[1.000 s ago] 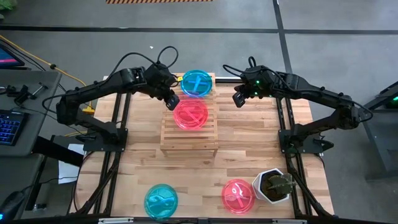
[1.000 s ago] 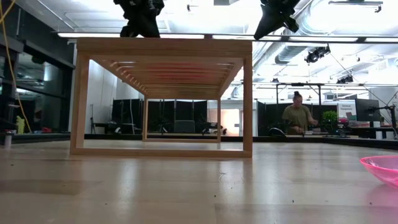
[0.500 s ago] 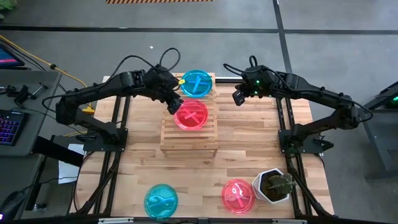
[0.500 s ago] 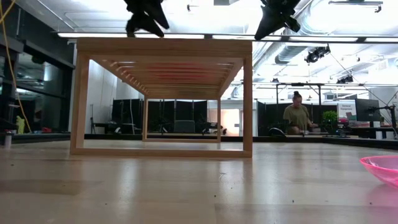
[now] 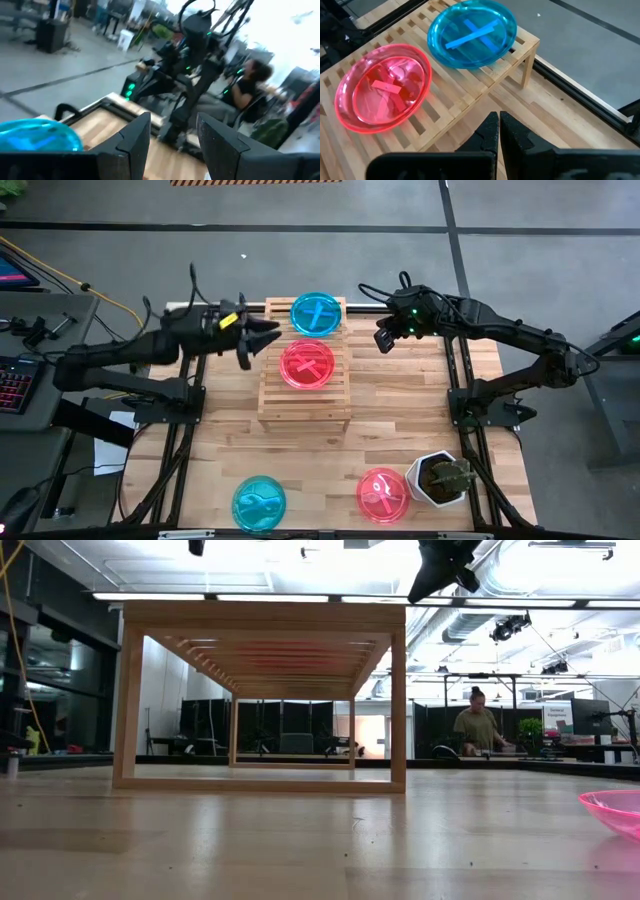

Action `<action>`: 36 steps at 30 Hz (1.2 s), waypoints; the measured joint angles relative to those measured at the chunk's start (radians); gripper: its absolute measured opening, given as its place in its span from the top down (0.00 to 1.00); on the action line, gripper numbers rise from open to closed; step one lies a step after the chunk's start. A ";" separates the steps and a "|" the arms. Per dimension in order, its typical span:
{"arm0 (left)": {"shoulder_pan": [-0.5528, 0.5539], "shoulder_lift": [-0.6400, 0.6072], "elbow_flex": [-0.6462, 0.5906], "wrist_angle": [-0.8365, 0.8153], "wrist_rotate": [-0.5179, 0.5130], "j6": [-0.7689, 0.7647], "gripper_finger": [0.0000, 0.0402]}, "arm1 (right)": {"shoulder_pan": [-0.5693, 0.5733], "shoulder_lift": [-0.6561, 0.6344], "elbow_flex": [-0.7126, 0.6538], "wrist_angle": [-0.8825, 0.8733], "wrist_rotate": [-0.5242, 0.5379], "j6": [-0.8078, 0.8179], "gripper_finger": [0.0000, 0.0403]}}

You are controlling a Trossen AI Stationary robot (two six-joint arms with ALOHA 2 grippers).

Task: Place and stack plates onto a shelf
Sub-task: Stack the blue plate on top of the blue plate on the shelf

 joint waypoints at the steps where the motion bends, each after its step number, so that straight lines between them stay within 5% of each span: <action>1: -0.010 -0.016 -0.035 0.041 -0.004 -0.007 0.63 | 0.000 0.000 0.000 0.000 -0.001 -0.007 1.00; 10: -0.025 -0.046 -0.076 0.046 0.011 -0.046 0.63 | 0.000 0.000 0.000 0.000 -0.001 -0.014 1.00; 15: -0.056 -0.041 0.030 -0.288 0.191 -0.146 0.63 | -0.001 0.000 0.000 0.000 -0.001 -0.014 1.00; 21: -0.282 -0.013 0.083 -0.591 0.329 -0.324 0.63 | -0.002 0.000 0.000 0.000 0.000 0.023 1.00; 30: -0.726 0.164 0.083 -0.760 0.131 -0.409 0.62 | -0.002 0.000 0.000 -0.006 0.000 0.096 1.00; 36: -0.868 0.371 0.083 -0.731 0.031 -0.400 0.62 | -0.002 0.000 0.000 -0.021 0.013 0.099 1.00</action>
